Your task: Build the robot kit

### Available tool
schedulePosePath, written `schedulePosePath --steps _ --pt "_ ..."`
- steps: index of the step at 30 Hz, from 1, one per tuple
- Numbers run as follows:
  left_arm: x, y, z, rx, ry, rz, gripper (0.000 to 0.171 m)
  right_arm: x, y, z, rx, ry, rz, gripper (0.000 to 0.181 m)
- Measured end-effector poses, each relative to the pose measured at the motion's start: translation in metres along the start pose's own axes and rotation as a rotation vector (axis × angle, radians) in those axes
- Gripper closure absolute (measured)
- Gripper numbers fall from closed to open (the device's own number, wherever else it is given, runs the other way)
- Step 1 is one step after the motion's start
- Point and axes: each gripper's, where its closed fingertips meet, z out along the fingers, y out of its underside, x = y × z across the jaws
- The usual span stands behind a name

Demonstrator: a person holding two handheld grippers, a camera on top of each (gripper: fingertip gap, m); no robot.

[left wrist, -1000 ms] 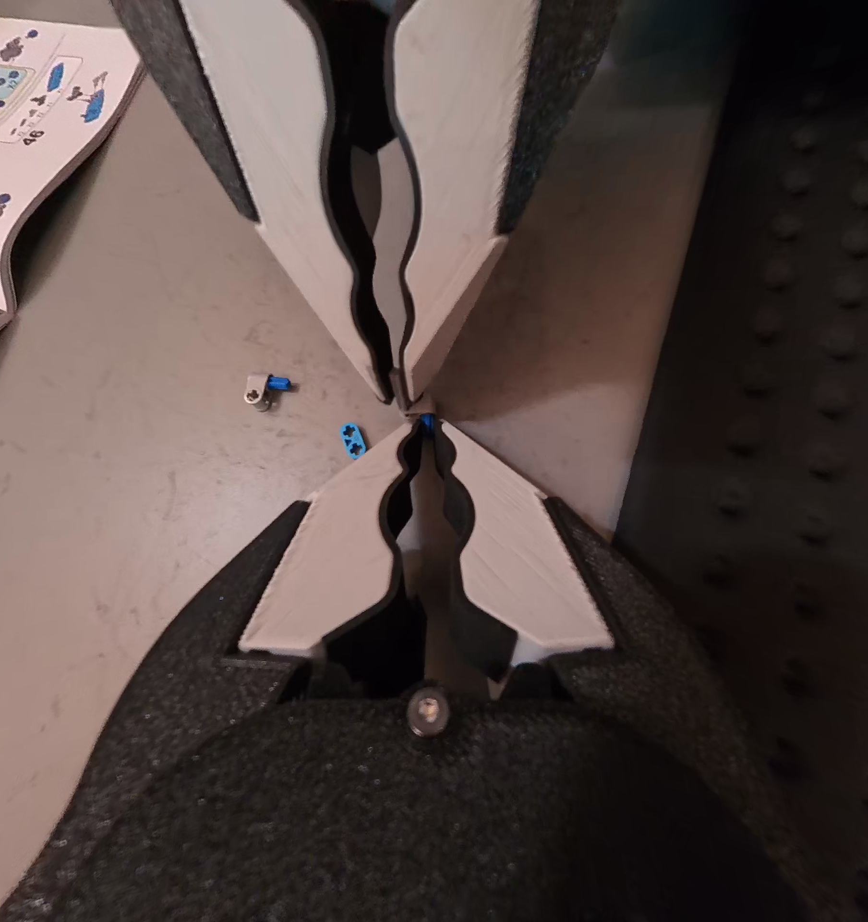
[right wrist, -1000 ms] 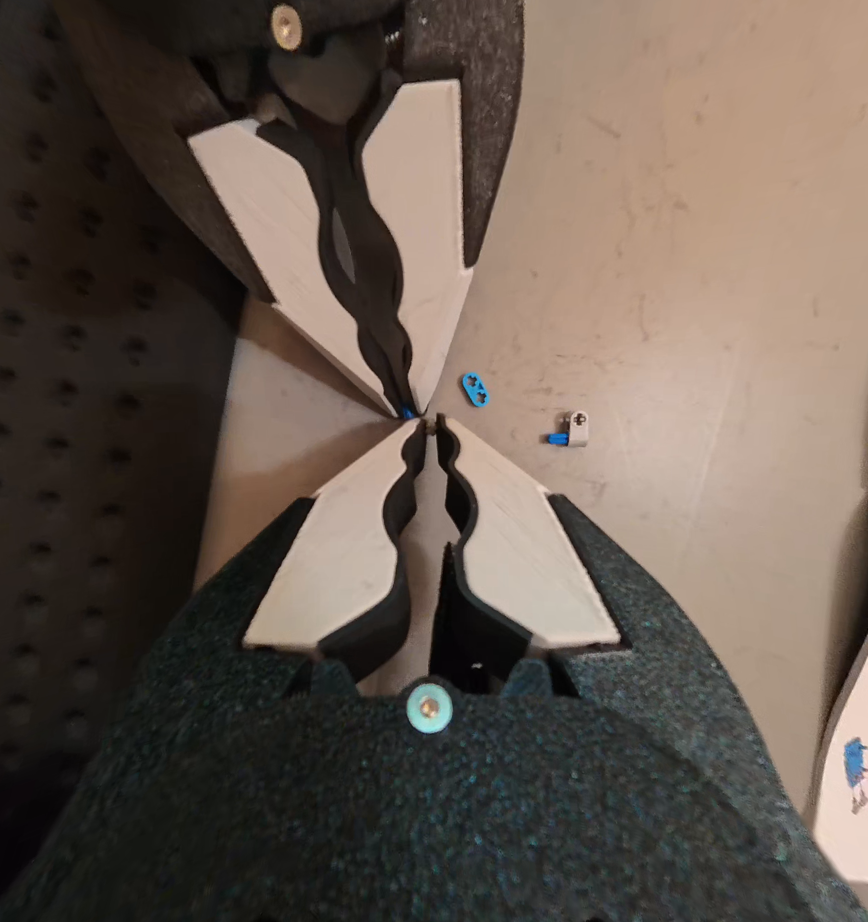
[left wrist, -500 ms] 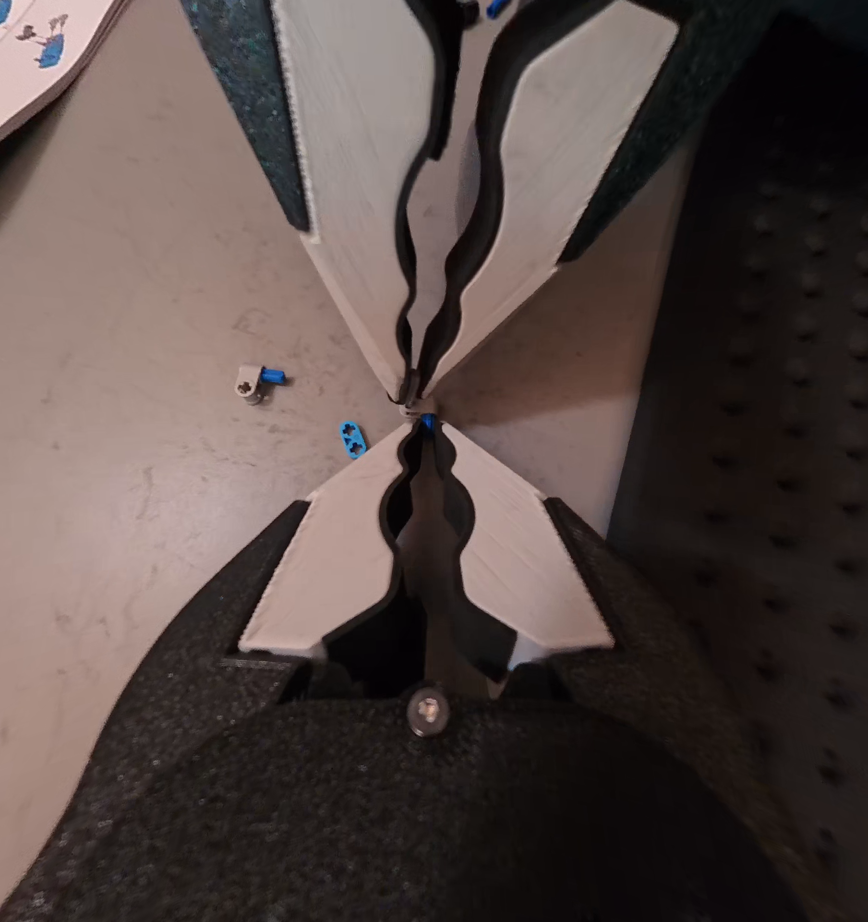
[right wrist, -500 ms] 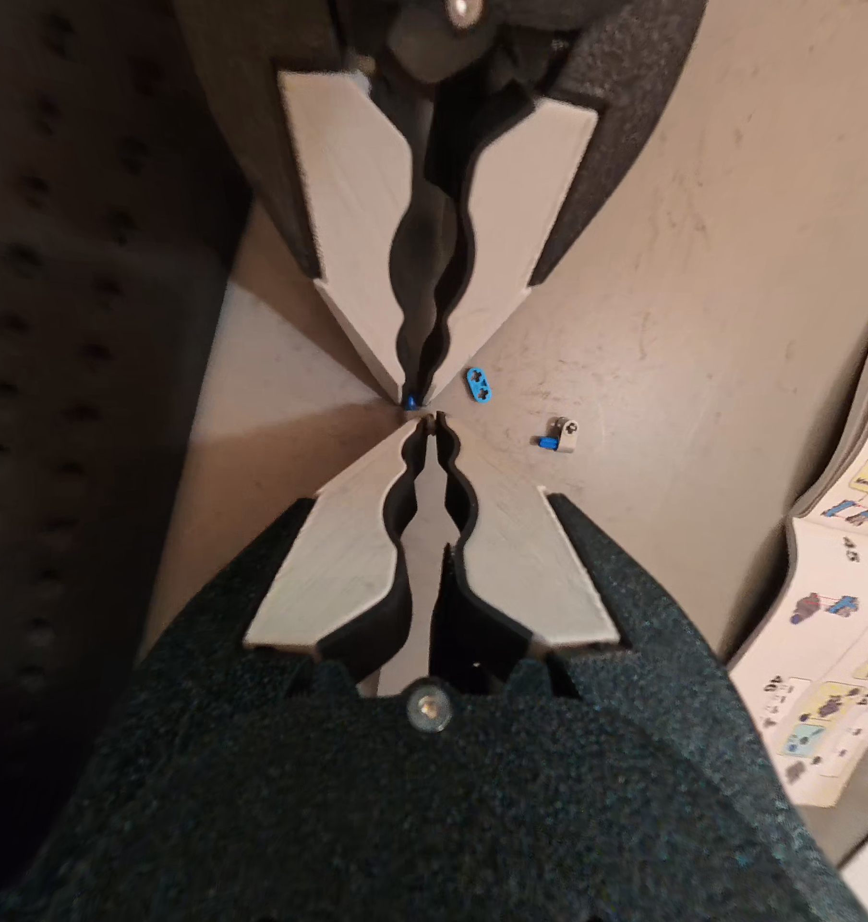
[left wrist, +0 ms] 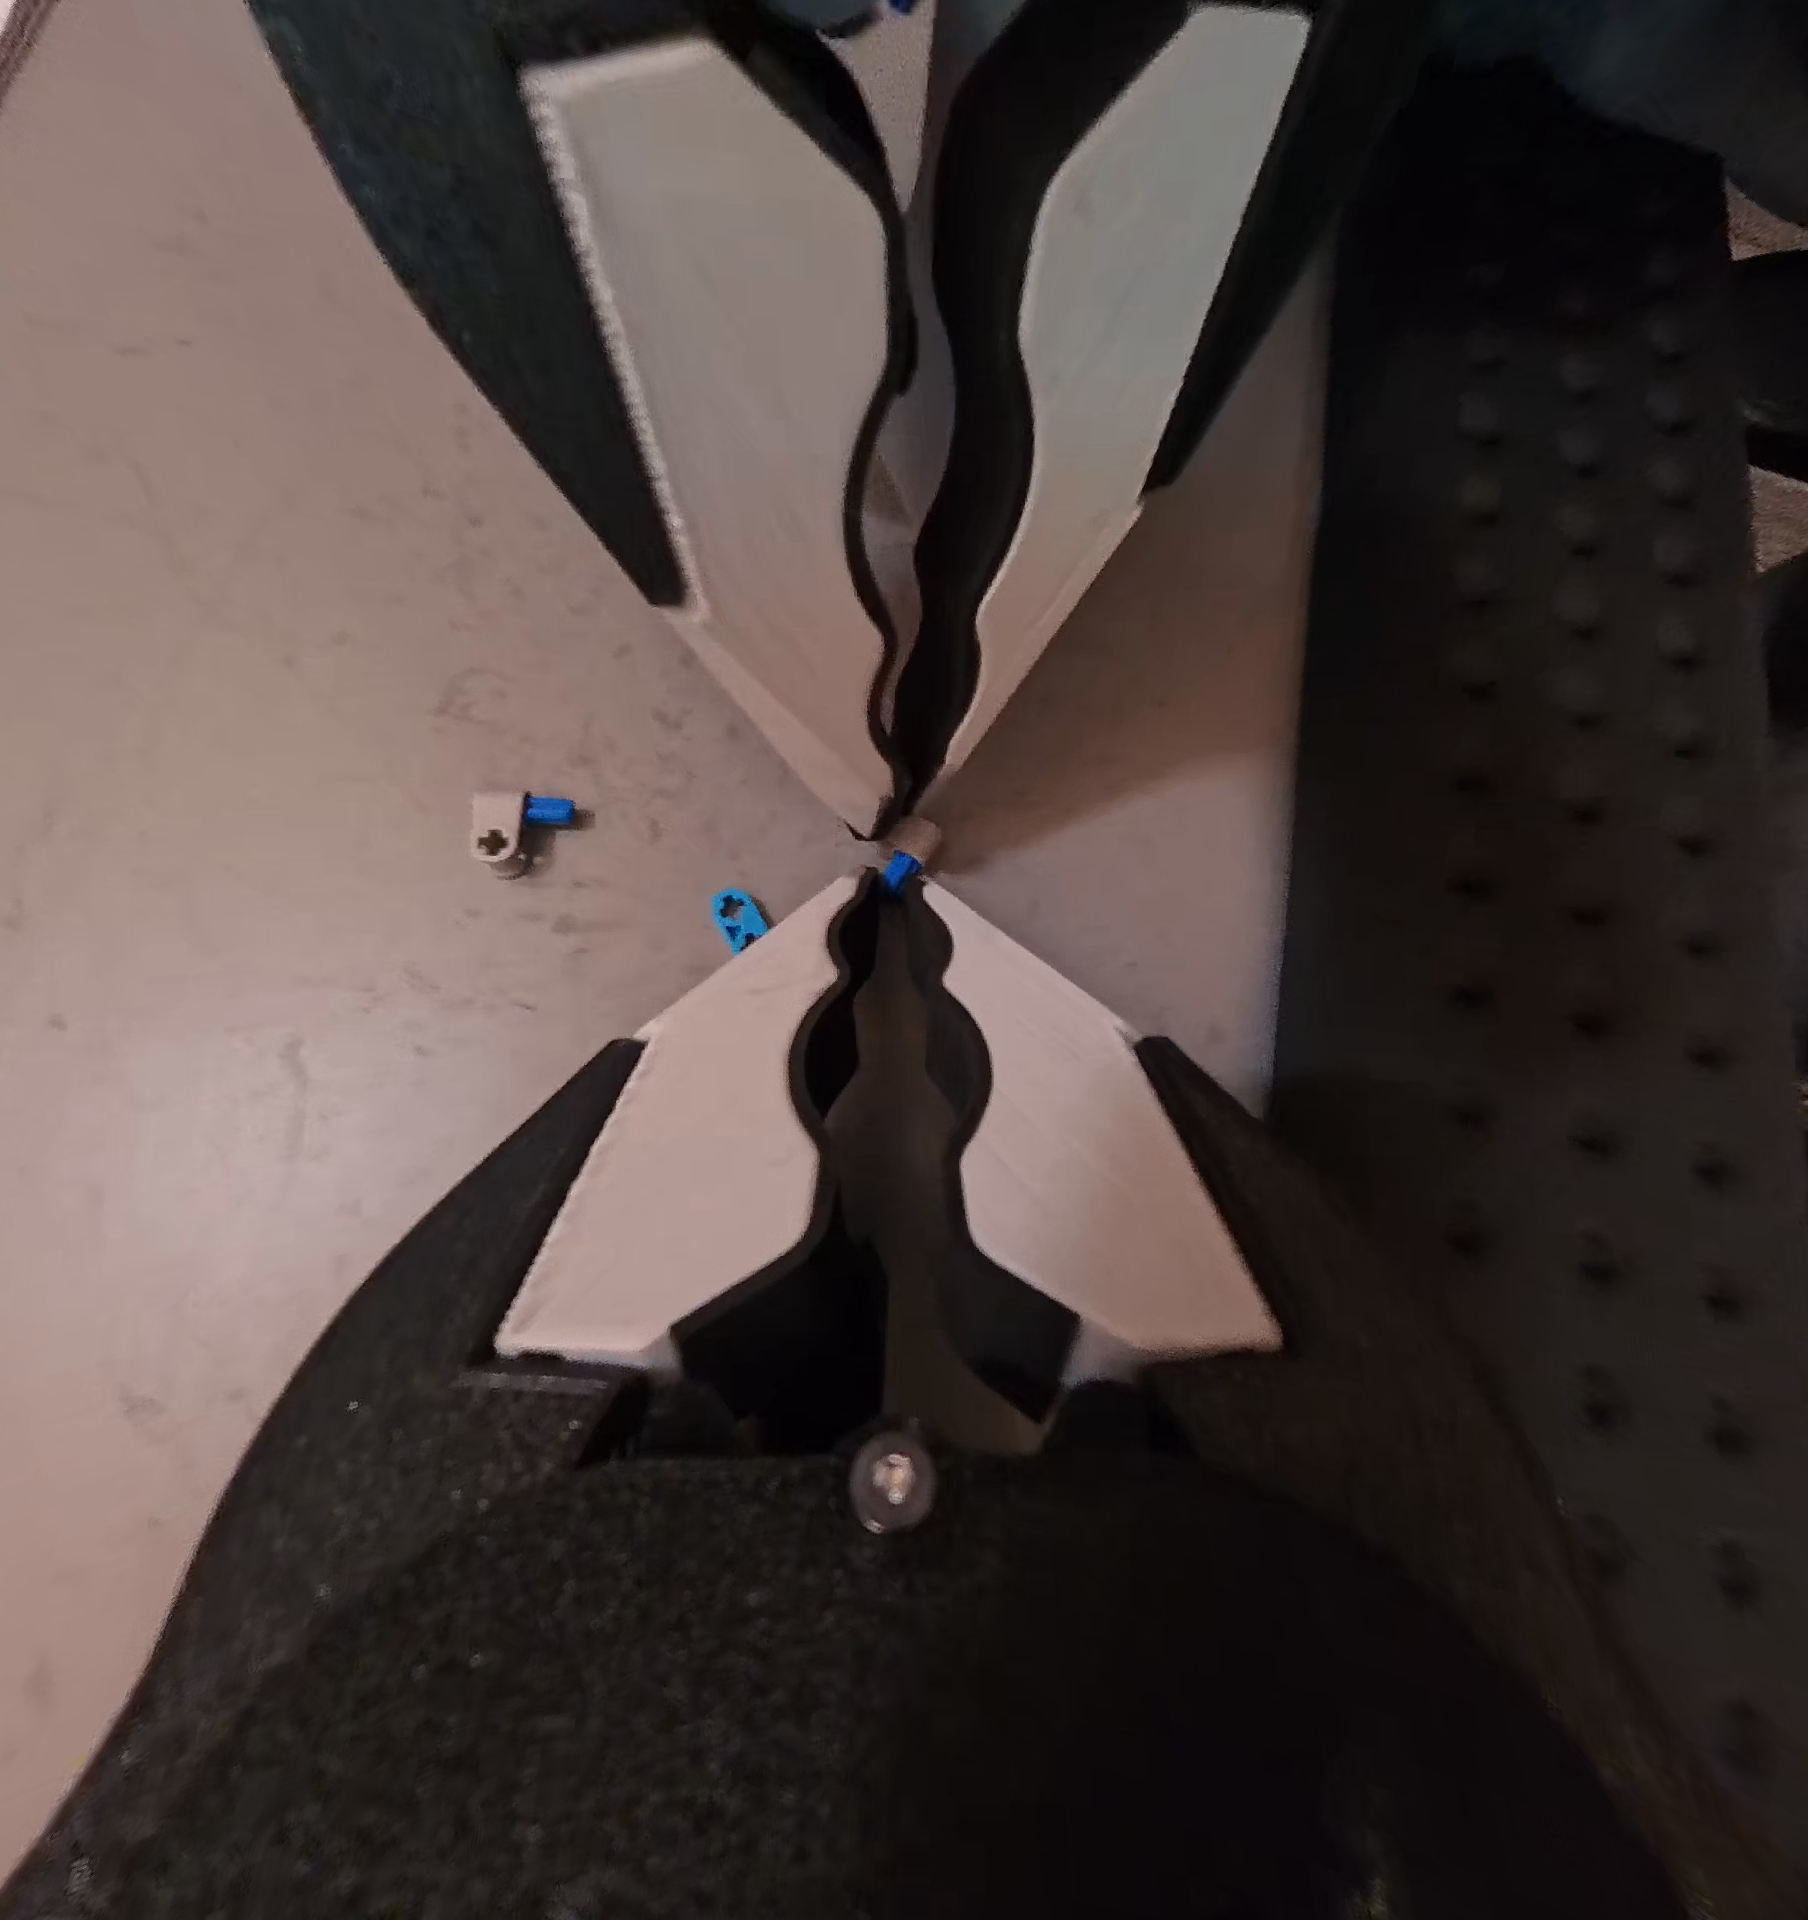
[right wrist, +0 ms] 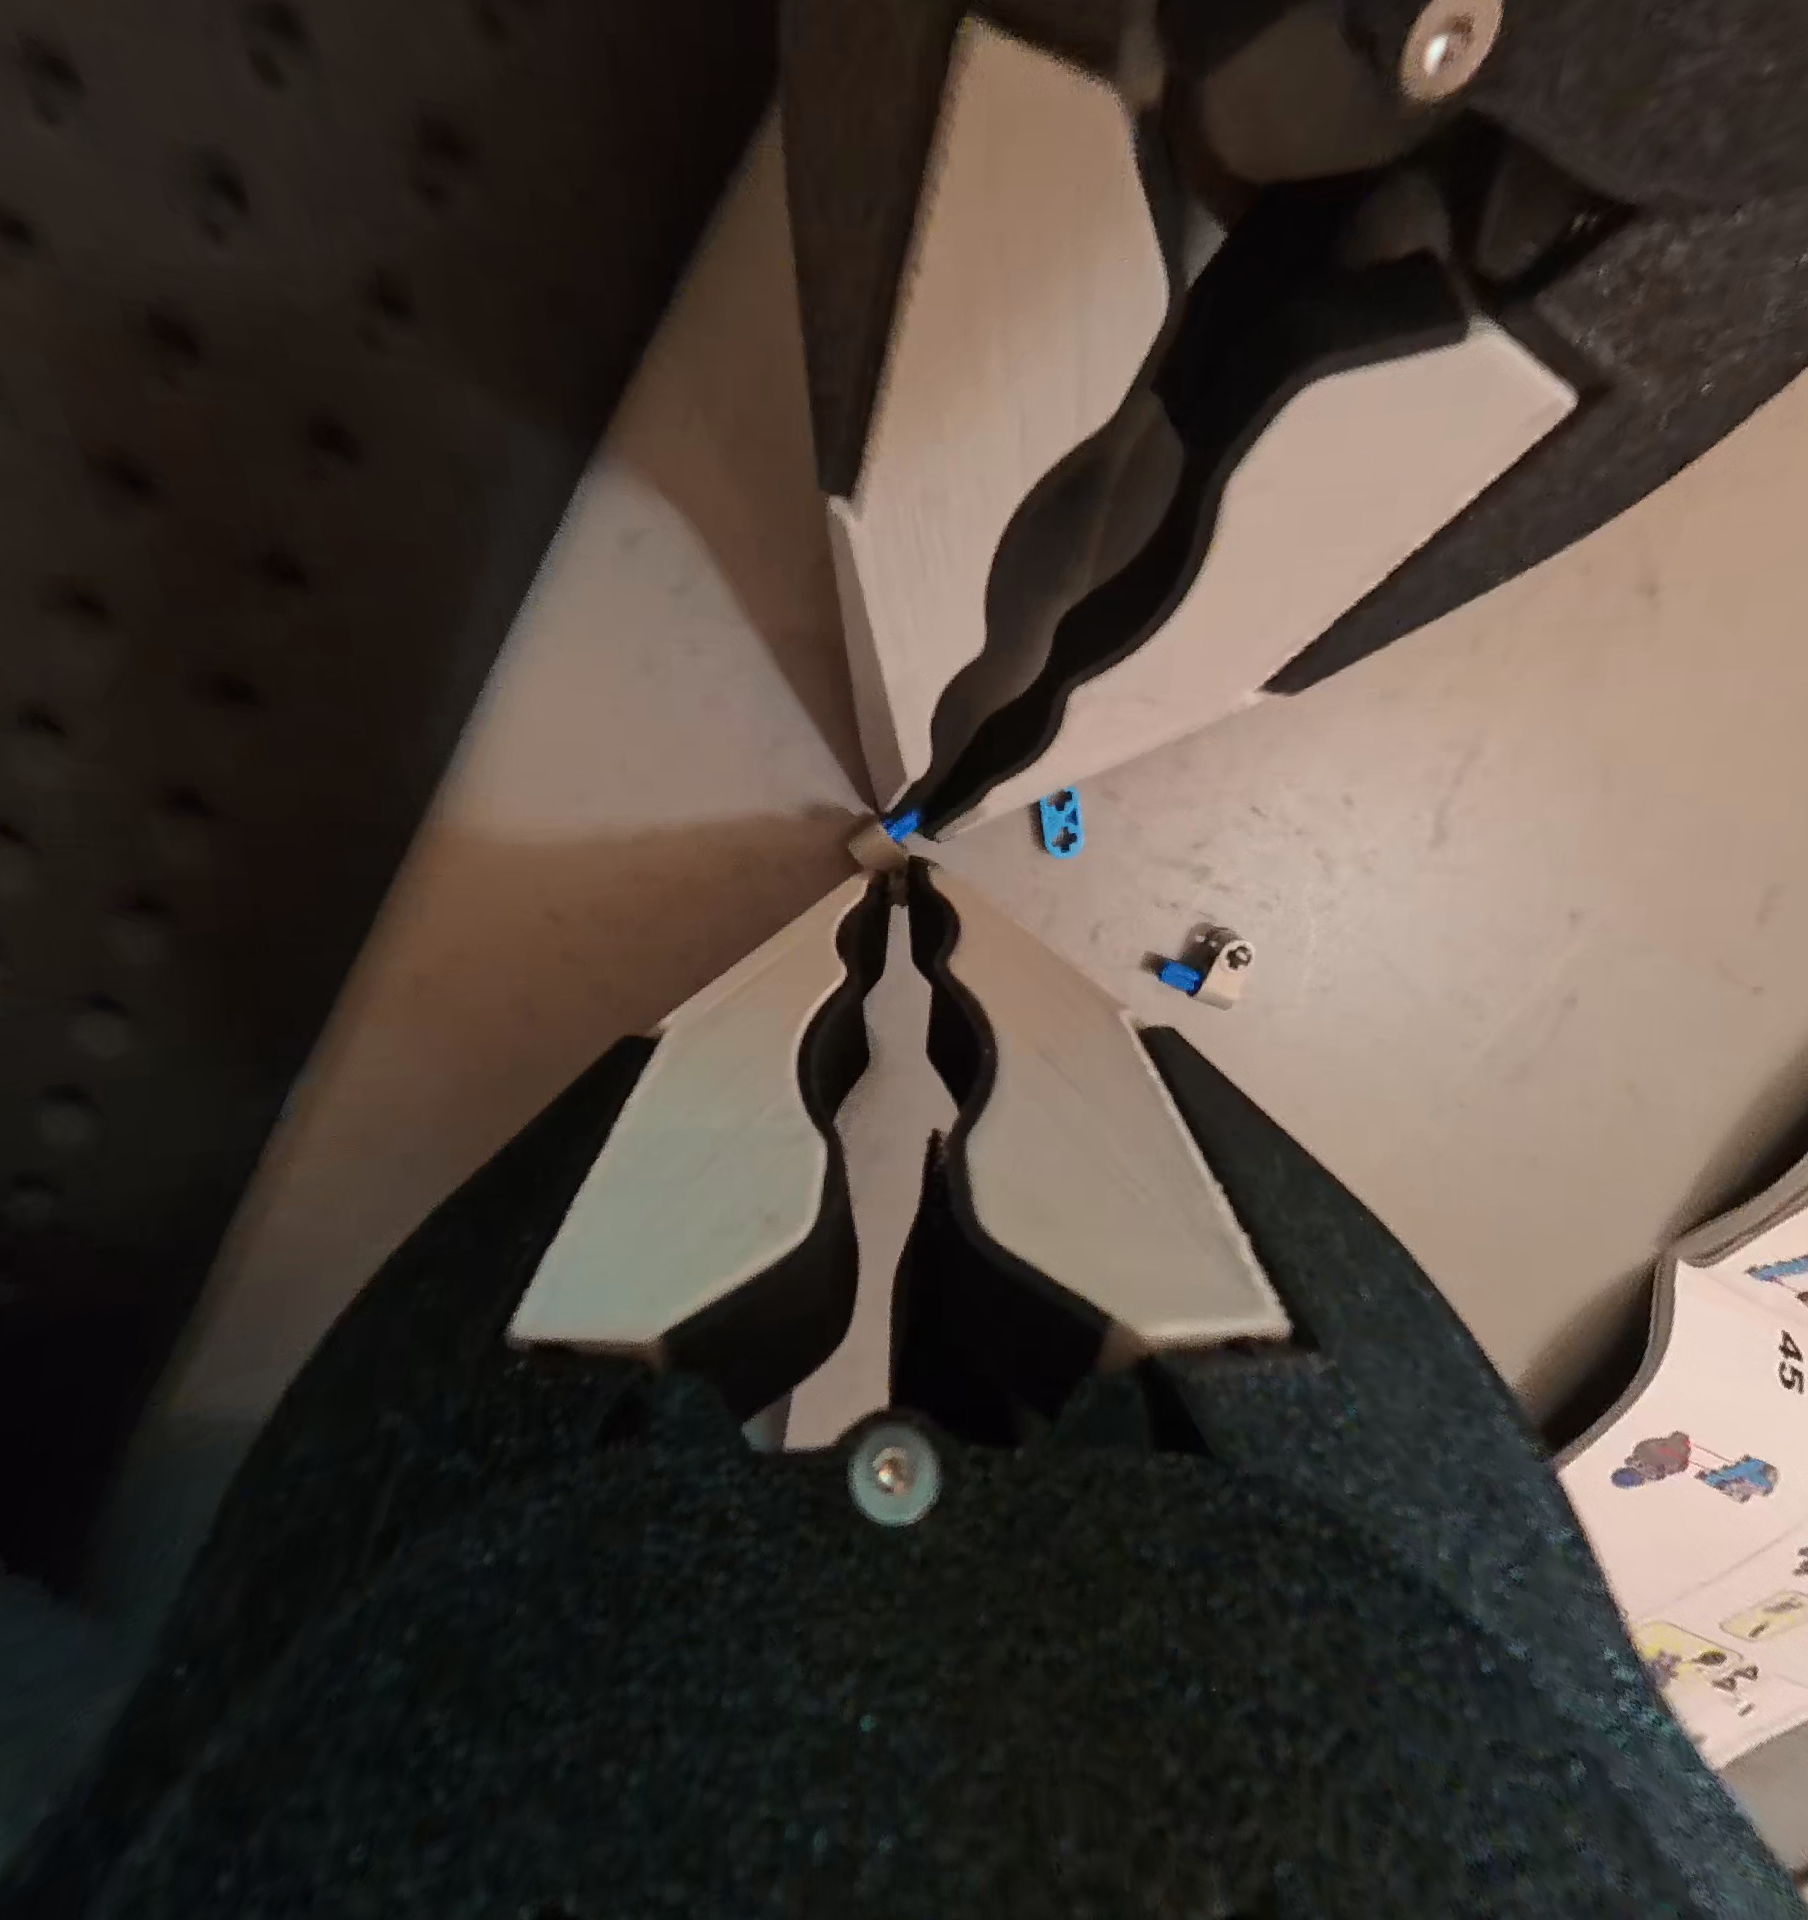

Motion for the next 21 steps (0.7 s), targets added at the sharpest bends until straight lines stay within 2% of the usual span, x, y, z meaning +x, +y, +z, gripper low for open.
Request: schedulePosePath --steps 9,11,13,15,18,21 --pt "-0.003 -0.001 -0.001 0.008 -0.016 -0.007 0.167 0.002 -0.001 0.0 0.077 0.005 0.052 0.178" --pt "-0.01 -0.006 -0.008 0.055 -0.056 -0.029 0.163 0.007 0.003 -0.003 0.112 0.048 0.072 0.178" --pt "-0.011 -0.018 -0.026 0.165 -0.043 -0.104 0.153 0.011 0.0 -0.012 0.184 0.127 0.074 0.178" --pt "-0.013 -0.029 -0.046 0.294 -0.007 -0.21 0.149 0.016 -0.007 -0.028 0.237 0.295 0.036 0.177" --pt "-0.01 -0.041 -0.063 0.429 0.09 -0.325 0.147 0.025 -0.026 -0.063 0.287 0.715 -0.154 0.178" --pt "-0.002 -0.049 -0.062 0.481 0.142 -0.32 0.144 0.019 -0.037 -0.071 0.188 0.987 -0.337 0.177"
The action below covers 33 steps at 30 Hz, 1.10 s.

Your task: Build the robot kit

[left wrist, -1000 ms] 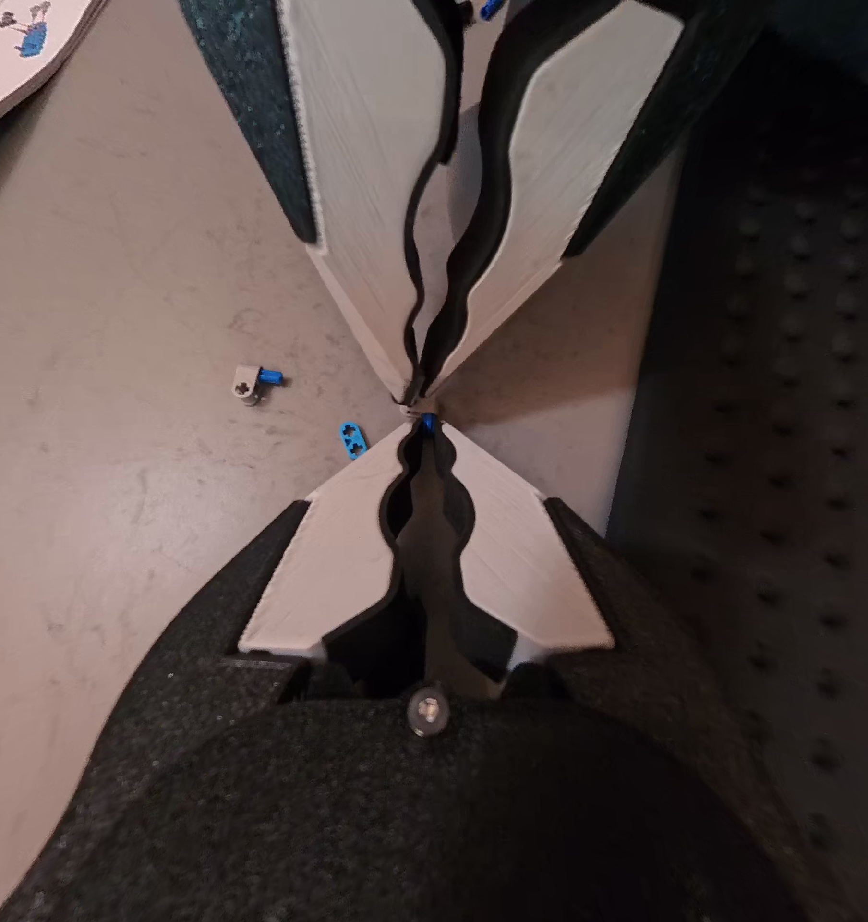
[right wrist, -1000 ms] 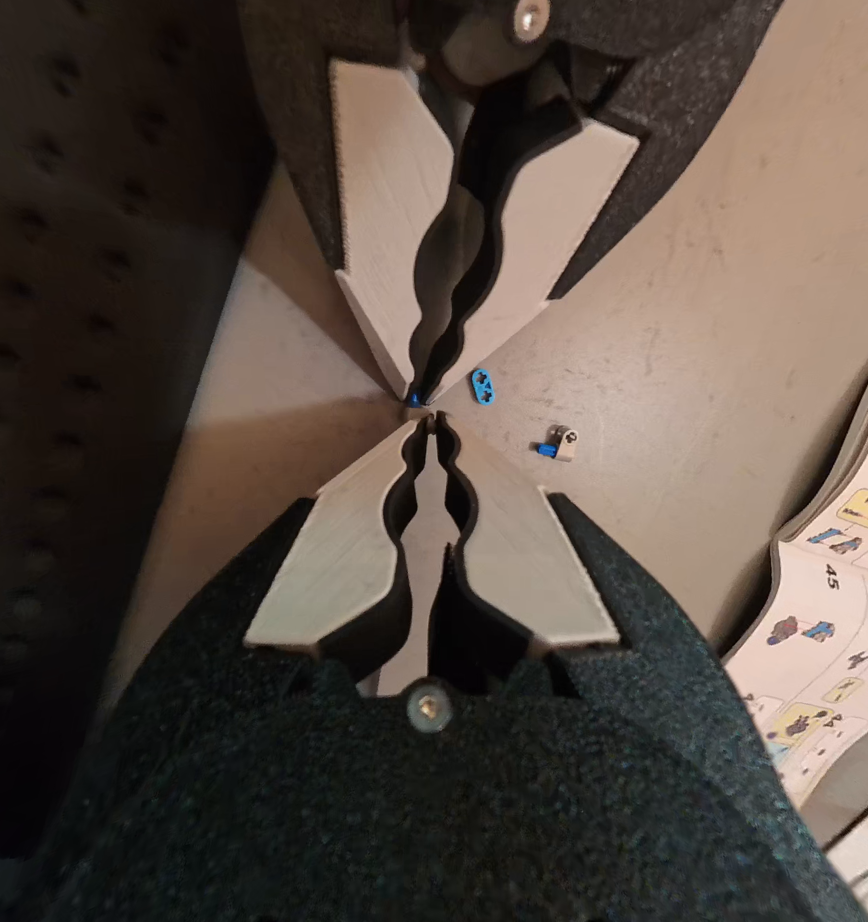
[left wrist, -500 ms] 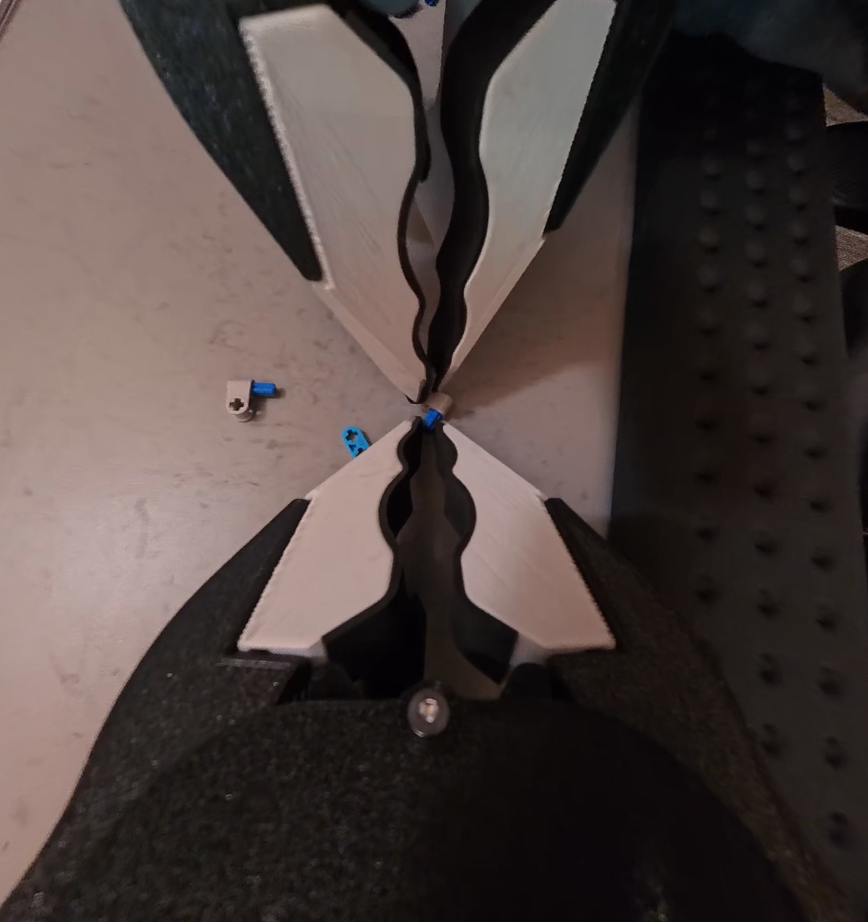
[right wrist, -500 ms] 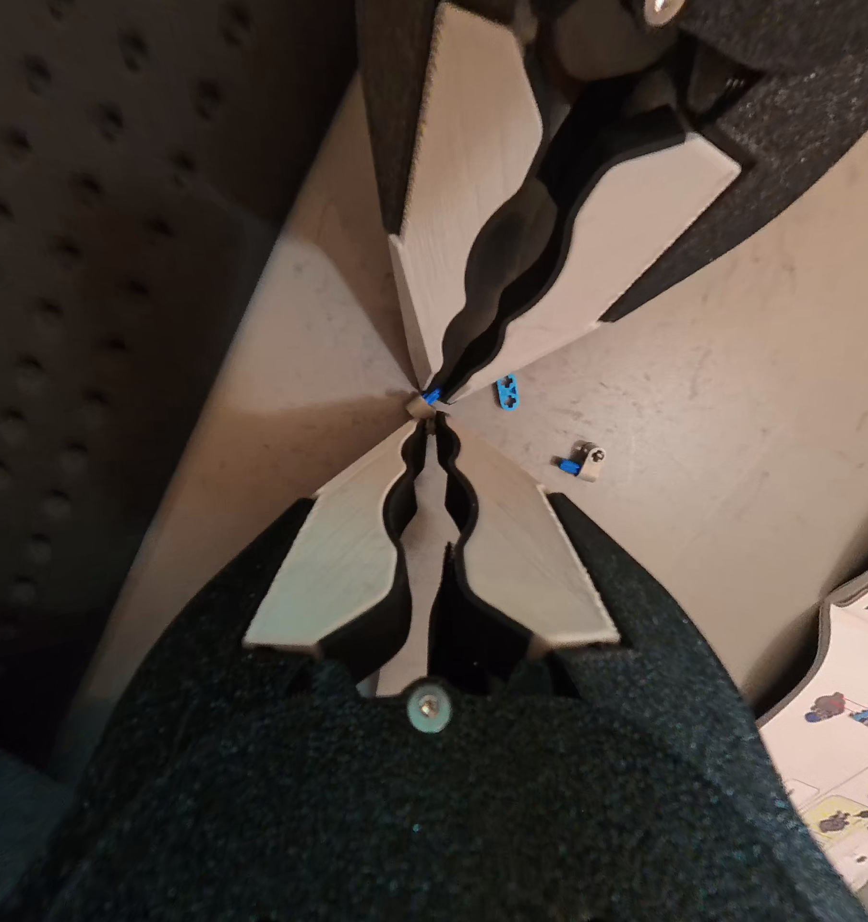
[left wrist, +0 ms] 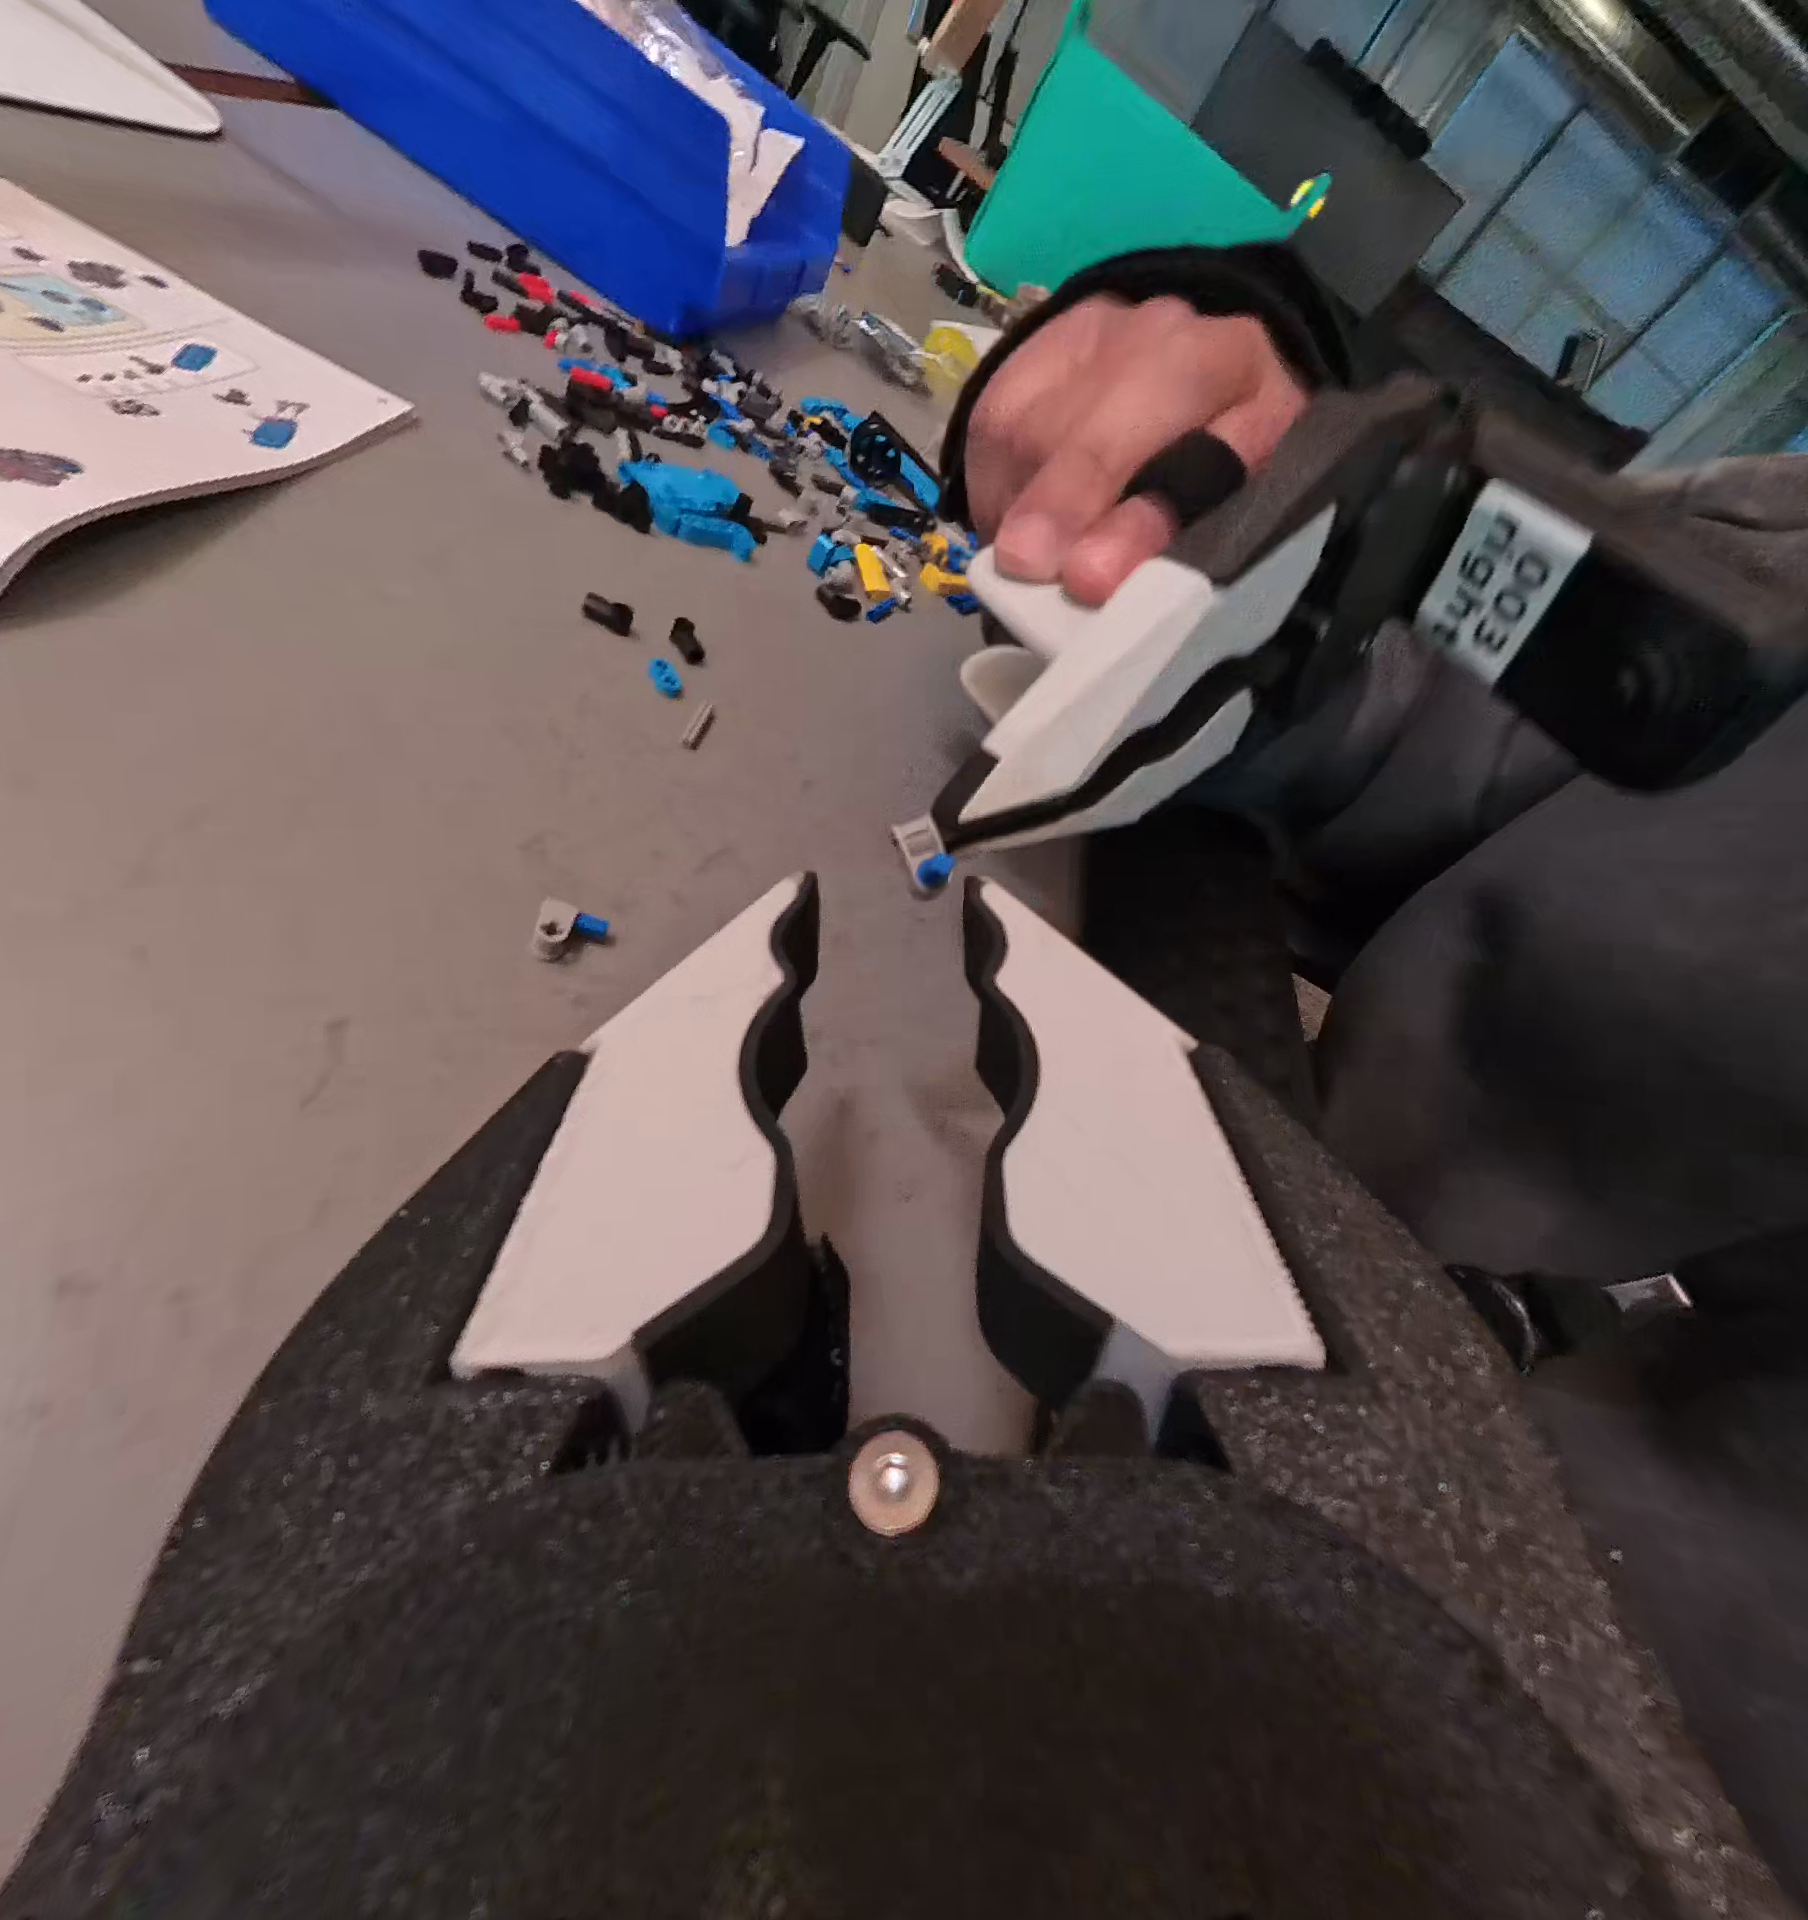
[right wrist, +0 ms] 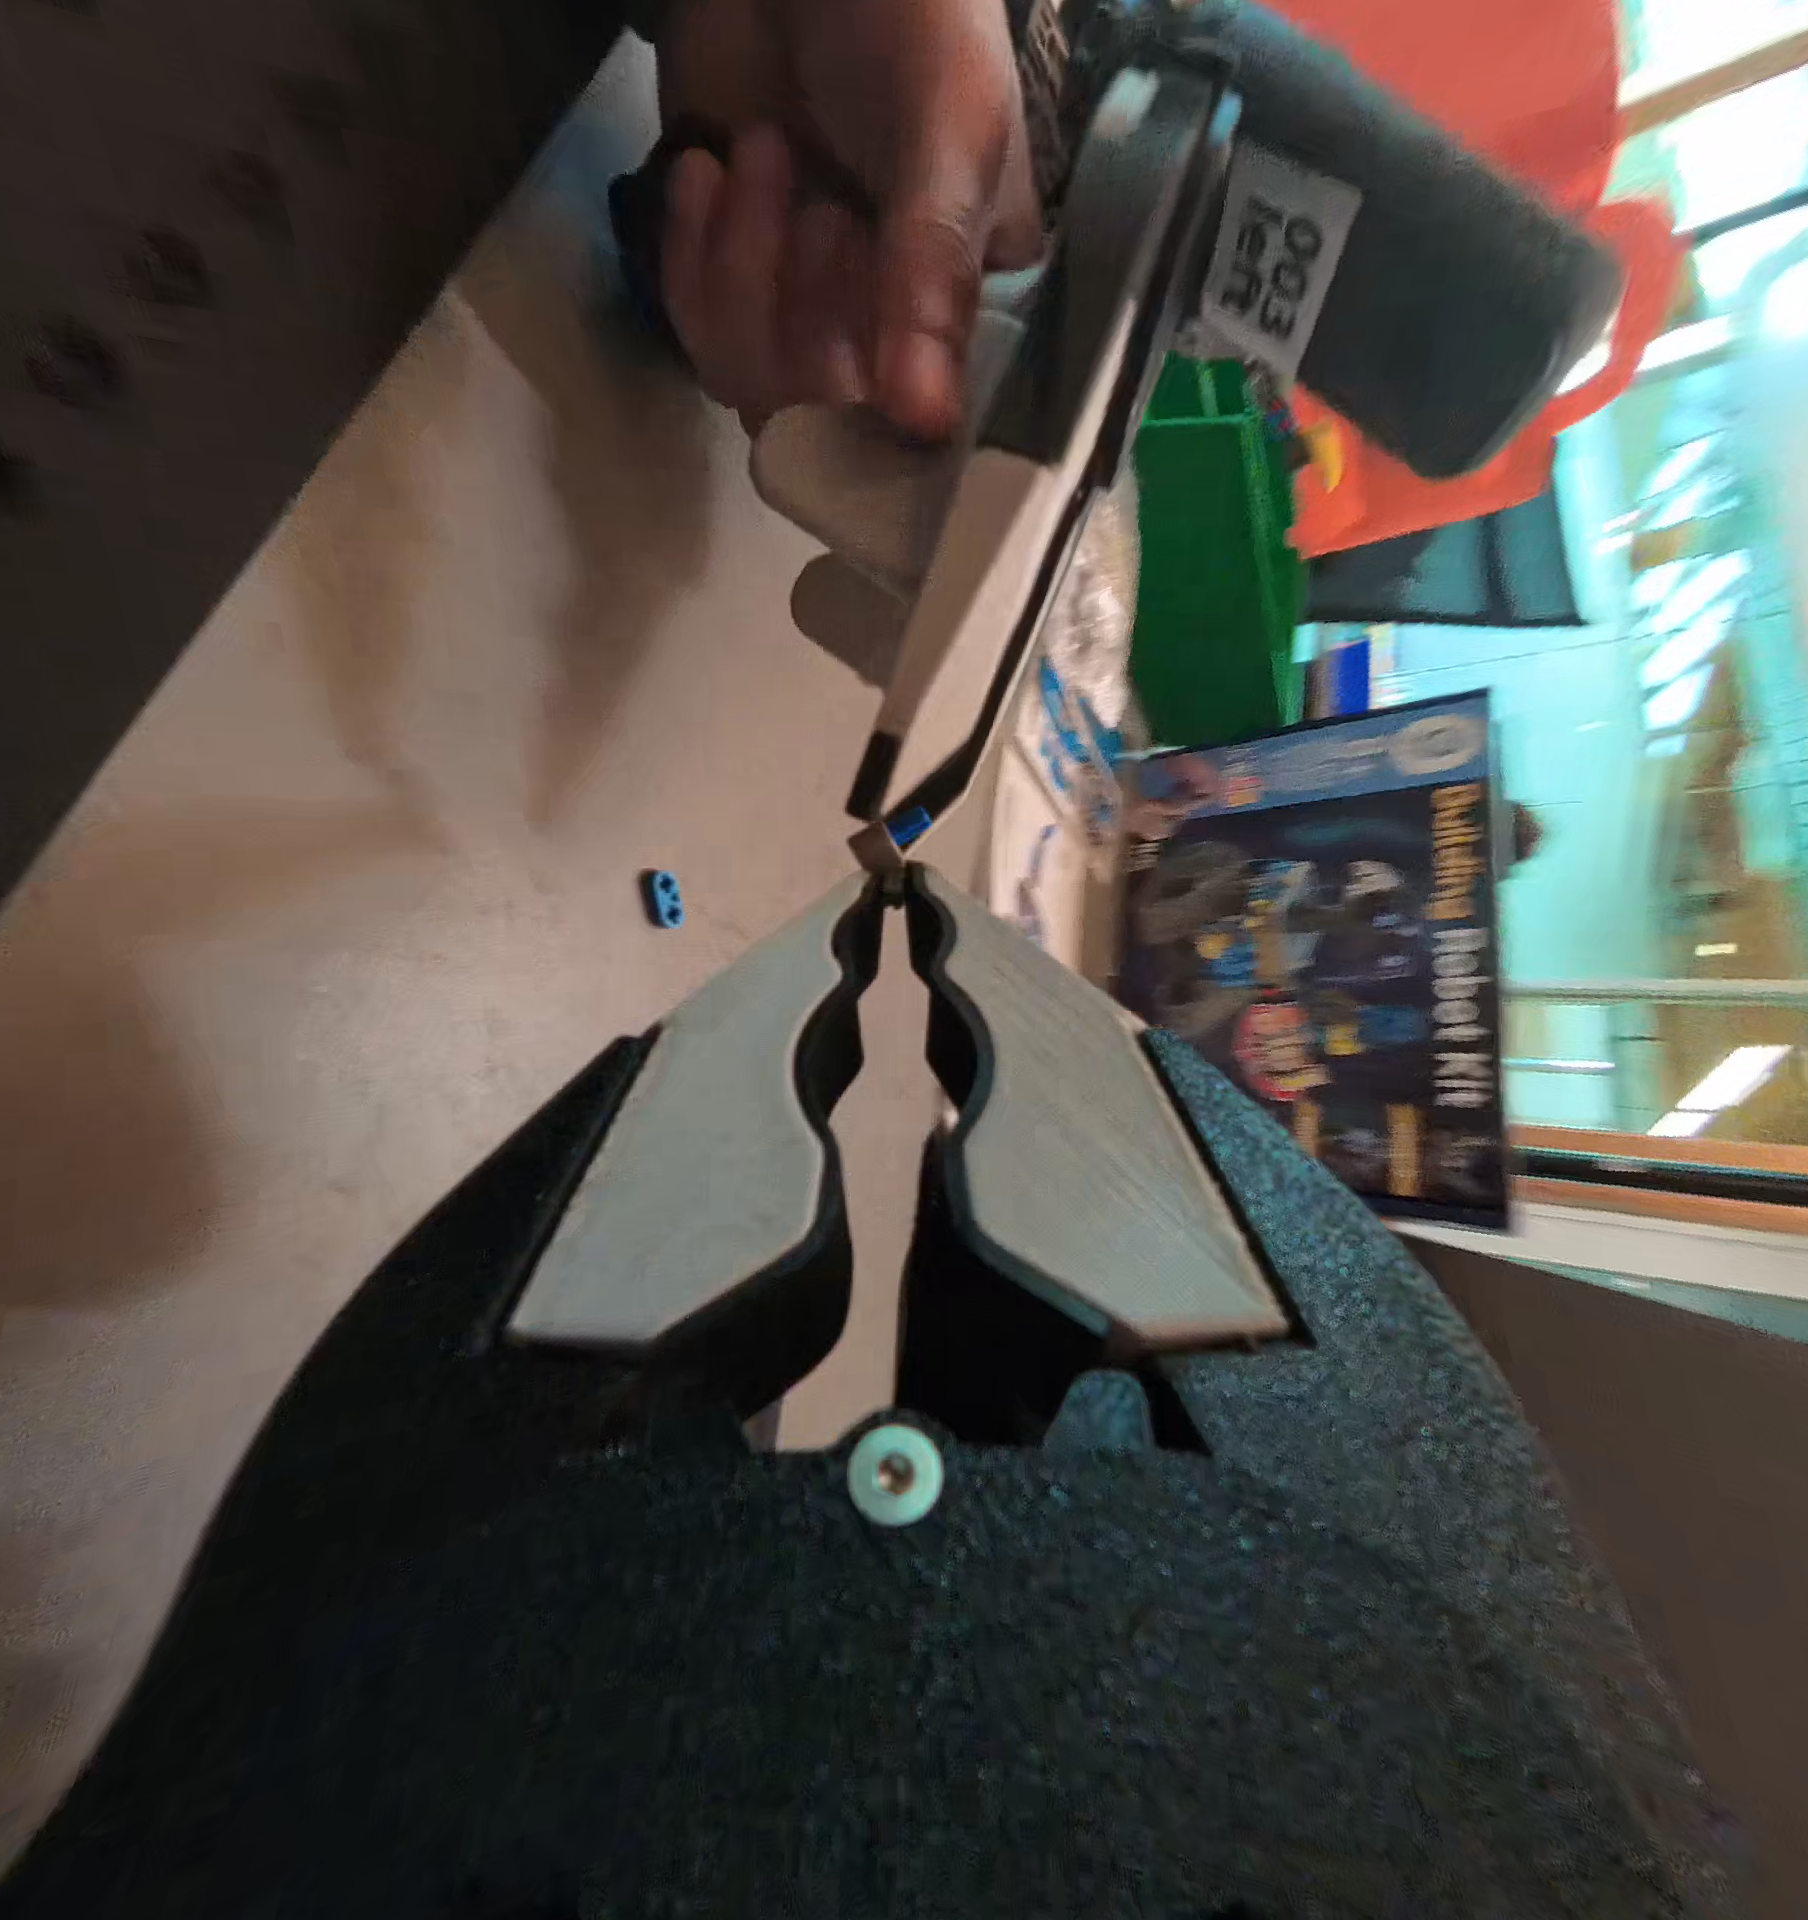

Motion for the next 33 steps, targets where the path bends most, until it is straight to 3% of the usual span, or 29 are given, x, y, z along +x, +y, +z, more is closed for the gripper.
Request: schedulePosePath --steps 5,8,16,21,25,28,29,33 --pt "0.005 0.004 0.008 -0.024 -0.008 0.081 0.164 0.001 -0.001 -0.003 -0.073 0.18 -0.175 0.178" --pt "0.002 0.001 0.009 -0.007 -0.08 0.158 0.165 0.002 0.003 -0.003 -0.088 0.207 -0.193 0.177" --pt "0.0 0.0 0.011 -0.007 -0.132 0.217 0.164 0.0 0.003 -0.002 -0.087 0.219 -0.205 0.177" --pt "-0.001 0.003 0.014 -0.041 -0.224 0.385 0.165 -0.002 0.002 -0.002 -0.063 0.179 -0.136 0.178" --pt "-0.001 -0.002 0.012 -0.012 -0.219 0.382 0.165 0.002 0.001 -0.004 -0.055 0.209 -0.136 0.178" --pt "-0.004 -0.01 0.007 0.027 -0.272 0.434 0.164 0.01 0.003 -0.004 0.0 0.249 0.051 0.176" --pt "-0.01 -0.012 0.004 0.027 -0.319 0.465 0.165 0.014 0.005 -0.005 0.02 0.247 0.14 0.168" --pt "-0.01 -0.01 0.001 0.007 -0.38 0.642 0.165 0.002 -0.003 -0.012 0.22 -0.069 0.62 0.142"
